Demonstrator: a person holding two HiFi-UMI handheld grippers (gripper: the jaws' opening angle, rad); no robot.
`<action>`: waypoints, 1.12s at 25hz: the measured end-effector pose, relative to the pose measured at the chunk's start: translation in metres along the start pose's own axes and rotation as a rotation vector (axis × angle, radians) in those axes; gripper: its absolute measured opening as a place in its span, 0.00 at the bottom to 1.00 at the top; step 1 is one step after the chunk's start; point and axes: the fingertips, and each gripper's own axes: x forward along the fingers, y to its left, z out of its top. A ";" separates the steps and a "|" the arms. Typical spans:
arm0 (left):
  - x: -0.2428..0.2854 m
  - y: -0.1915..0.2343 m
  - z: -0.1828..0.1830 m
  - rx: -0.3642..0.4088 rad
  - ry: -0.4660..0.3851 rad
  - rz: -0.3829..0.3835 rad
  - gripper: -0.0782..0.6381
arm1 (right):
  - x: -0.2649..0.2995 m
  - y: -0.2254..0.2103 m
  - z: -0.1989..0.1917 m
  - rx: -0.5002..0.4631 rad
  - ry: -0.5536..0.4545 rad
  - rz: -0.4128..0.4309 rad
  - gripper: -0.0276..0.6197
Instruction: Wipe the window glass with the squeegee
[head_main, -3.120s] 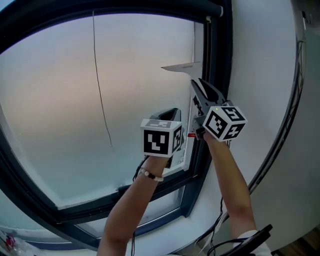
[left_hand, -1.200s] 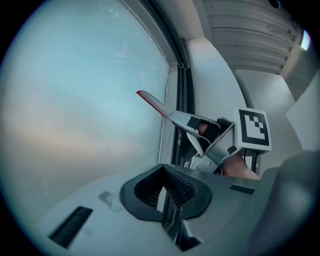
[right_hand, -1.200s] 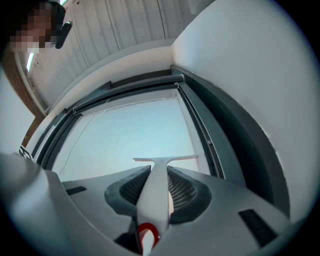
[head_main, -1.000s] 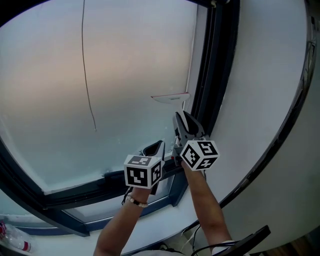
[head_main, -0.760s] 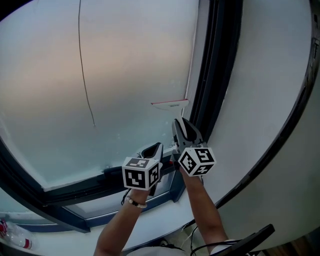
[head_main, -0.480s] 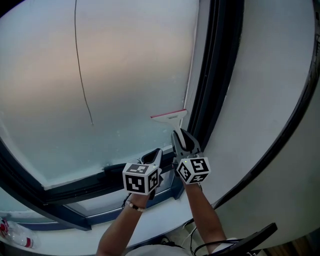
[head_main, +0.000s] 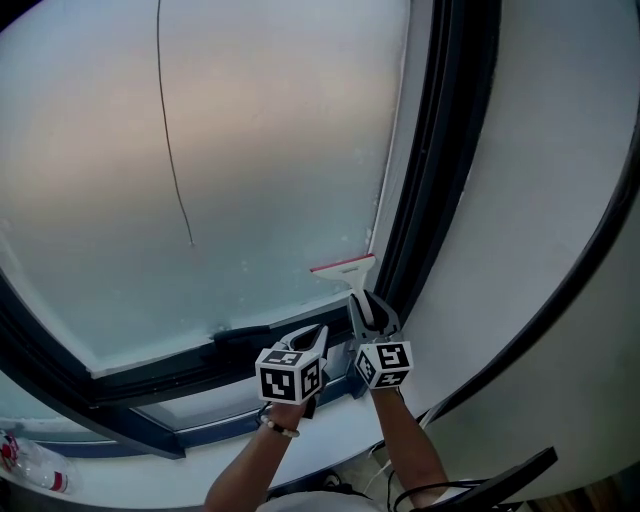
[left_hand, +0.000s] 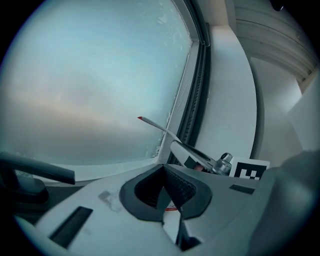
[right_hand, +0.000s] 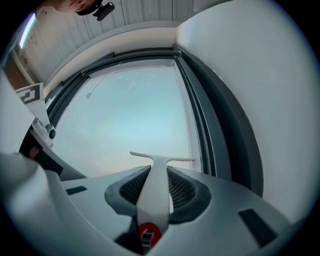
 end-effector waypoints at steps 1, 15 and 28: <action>-0.001 0.002 -0.004 -0.007 0.006 0.004 0.11 | -0.001 0.001 -0.006 0.003 0.012 0.003 0.18; 0.005 0.015 -0.046 -0.075 0.059 0.027 0.11 | -0.017 0.003 -0.086 0.012 0.152 0.021 0.18; -0.005 0.034 -0.082 -0.172 0.065 0.118 0.11 | -0.023 0.002 -0.101 -0.031 0.162 0.015 0.18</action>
